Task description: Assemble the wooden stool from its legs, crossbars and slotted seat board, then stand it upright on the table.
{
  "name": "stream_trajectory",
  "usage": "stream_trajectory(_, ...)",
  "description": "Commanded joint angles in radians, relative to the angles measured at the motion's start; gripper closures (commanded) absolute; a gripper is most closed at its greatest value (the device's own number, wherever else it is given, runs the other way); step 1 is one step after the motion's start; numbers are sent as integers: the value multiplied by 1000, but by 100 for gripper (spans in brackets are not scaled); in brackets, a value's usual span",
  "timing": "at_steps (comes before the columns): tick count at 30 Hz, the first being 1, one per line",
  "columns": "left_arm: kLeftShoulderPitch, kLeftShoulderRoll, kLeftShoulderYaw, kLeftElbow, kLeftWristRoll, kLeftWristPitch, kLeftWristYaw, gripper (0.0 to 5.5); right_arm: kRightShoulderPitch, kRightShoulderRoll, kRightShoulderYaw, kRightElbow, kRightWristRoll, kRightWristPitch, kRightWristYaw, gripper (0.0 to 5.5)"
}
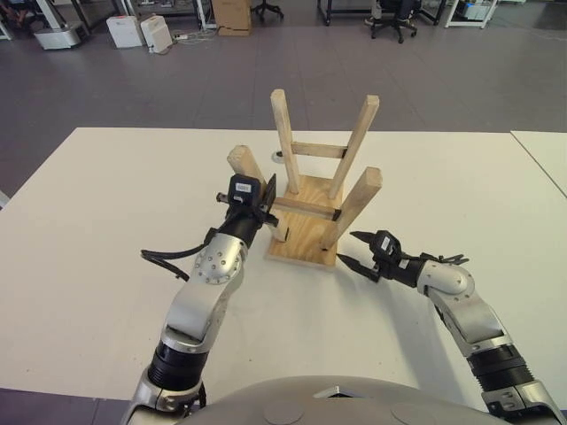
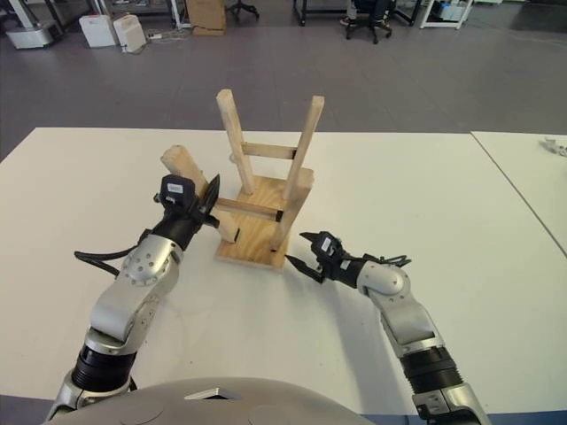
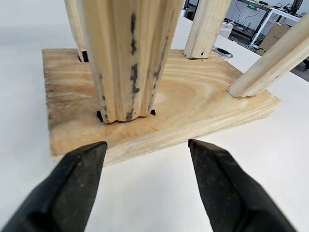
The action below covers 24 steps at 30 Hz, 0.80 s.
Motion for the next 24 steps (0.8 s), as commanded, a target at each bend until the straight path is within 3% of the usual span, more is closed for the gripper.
stream_trajectory(1, 56, 27, -21, 96, 46, 85, -49, 303, -16, 6, -18, 7, 2, 11, -14, 235)
stream_trajectory(8, 30, -219, 133, -51, -303, -5, -141, 180, -46, 36, -215, -95, 162, 115, -104, 235)
stream_trajectory(11, 44, -229, 151, -99, -401, 33, -181, 180, -93, 37, -368, -187, 282, 205, -196, 235)
stream_trajectory(17, 33, -153, 157, -231, -428, 108, -193, 180, -248, 37, -522, -332, 492, 381, -358, 235)
stream_trajectory(20, -204, -59, 273, -353, -567, 202, -217, 180, -419, 8, -571, -416, 673, 498, -448, 235)
stream_trajectory(24, -654, 112, 518, -227, -875, 270, -235, 180, -715, -56, -574, -437, 881, 616, -548, 235)
